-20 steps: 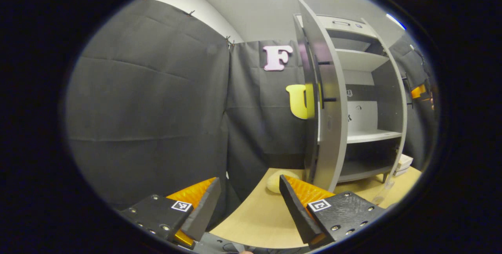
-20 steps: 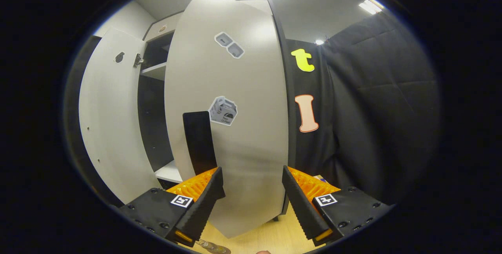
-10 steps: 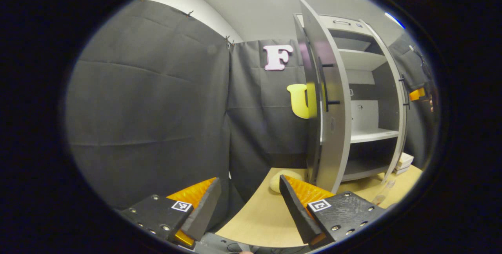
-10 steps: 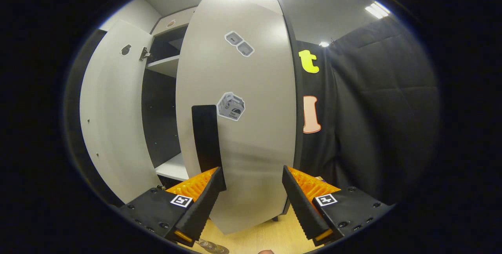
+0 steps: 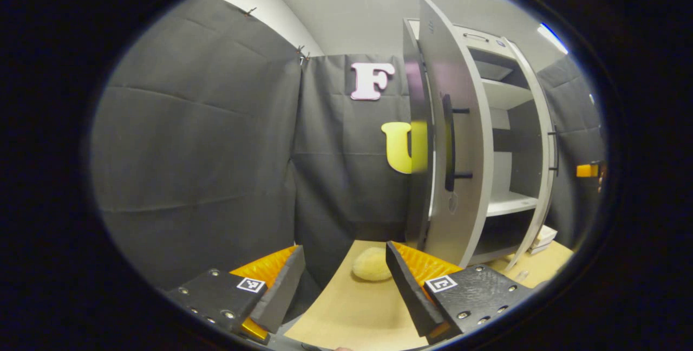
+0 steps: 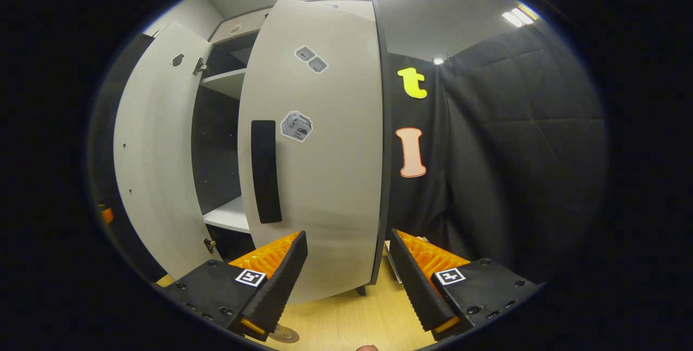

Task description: Grasp the bottle in the cabinet with the left hand and place it on the coaster, then close the right door with the right hand and the left door with the left hand.

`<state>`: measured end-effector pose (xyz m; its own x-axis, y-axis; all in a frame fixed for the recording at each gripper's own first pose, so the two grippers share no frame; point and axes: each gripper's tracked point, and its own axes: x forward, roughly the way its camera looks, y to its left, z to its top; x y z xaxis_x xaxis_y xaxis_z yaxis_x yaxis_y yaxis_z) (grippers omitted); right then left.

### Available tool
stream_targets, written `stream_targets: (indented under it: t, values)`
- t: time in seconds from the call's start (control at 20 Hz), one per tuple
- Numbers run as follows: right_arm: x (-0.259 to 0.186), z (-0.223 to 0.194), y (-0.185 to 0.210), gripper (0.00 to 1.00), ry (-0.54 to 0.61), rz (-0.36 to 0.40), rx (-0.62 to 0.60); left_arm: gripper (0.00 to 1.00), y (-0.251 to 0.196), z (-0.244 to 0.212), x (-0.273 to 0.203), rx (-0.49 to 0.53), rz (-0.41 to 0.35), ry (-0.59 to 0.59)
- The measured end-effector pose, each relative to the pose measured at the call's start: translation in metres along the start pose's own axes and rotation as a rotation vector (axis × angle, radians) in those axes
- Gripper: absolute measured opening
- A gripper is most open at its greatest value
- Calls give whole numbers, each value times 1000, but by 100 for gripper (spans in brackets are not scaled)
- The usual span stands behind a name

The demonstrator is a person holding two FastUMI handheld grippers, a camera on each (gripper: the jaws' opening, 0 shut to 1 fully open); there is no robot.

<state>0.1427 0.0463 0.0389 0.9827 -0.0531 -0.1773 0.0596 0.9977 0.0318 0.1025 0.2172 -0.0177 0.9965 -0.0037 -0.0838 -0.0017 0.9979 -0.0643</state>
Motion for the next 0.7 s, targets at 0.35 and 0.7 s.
stream_targets:
  t: [0.35, 0.7]
  values:
    - [-21, -28, -26, 97, 39, -38, -16, 89, -12, 50, 53, -24, -48, -14]
    - [-35, -45, -50, 98, 68, -68, 5, 91, -37, 90, 84, -28, -93, -43]
